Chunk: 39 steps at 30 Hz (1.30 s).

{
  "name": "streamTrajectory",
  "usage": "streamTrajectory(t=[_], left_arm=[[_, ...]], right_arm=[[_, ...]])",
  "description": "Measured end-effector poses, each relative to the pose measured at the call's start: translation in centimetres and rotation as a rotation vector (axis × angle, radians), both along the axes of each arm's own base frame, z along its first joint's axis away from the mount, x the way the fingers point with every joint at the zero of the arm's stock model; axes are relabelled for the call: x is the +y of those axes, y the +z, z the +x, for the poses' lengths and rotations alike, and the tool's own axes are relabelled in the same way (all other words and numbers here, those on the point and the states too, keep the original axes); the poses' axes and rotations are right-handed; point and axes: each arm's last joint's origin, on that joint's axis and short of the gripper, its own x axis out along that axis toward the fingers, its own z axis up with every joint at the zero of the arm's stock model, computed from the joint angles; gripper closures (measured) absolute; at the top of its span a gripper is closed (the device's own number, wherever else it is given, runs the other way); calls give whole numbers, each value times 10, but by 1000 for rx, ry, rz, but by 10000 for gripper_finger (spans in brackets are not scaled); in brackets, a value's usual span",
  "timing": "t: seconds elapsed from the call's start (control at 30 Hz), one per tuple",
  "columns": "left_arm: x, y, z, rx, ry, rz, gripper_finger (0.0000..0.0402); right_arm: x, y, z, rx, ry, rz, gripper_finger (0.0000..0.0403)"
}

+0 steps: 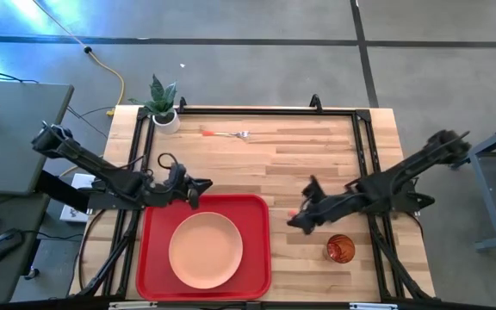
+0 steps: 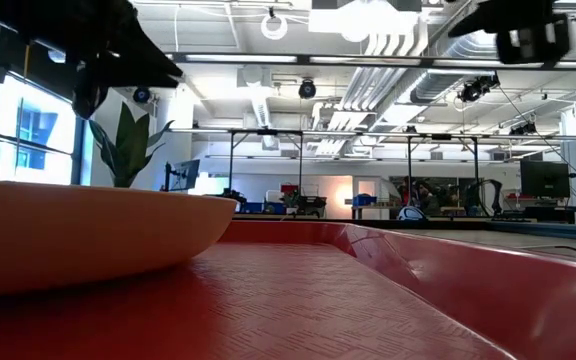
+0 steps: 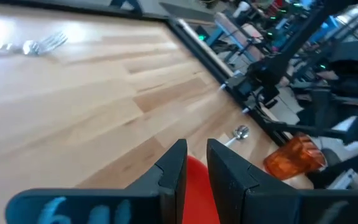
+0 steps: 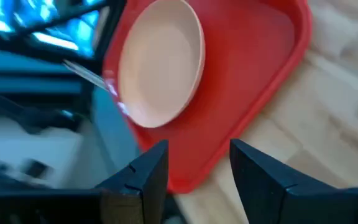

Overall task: Pick and place plate/cup/fork/spoon on tray
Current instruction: Put the brown cup on the top right of the red tray

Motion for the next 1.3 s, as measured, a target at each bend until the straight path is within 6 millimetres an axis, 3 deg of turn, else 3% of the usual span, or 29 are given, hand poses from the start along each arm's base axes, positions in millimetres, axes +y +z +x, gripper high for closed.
streamTrajectory(t=[0.1, 0.2, 0.5, 0.67, 0.8, 1.0, 1.3], left_arm=[[2, -5, 5, 4, 12, -43, 347], [2, -8, 10, 1, -8, -81, 339], [-1, -17, 15, 50, -53, -116, 322], [0, -23, 20, 67, -28, -100, 321], [0, -20, 26, 15, -15, -48, 321], [-3, -11, 34, -74, -50, 29, 321], [-6, -2, 39, -47, -112, 83, 321]], right_arm=[[-1, 10, -20, -41, -60, 1, 242], [0, 20, -38, 30, -72, -44, 242], [6, 59, -83, 543, -110, -233, 242], [14, 59, -93, 729, -51, -270, 242], [24, 48, -100, 828, 17, -189, 242], [30, 48, -108, 779, 41, -198, 242], [9, 63, -124, 640, -10, -232, 242]])
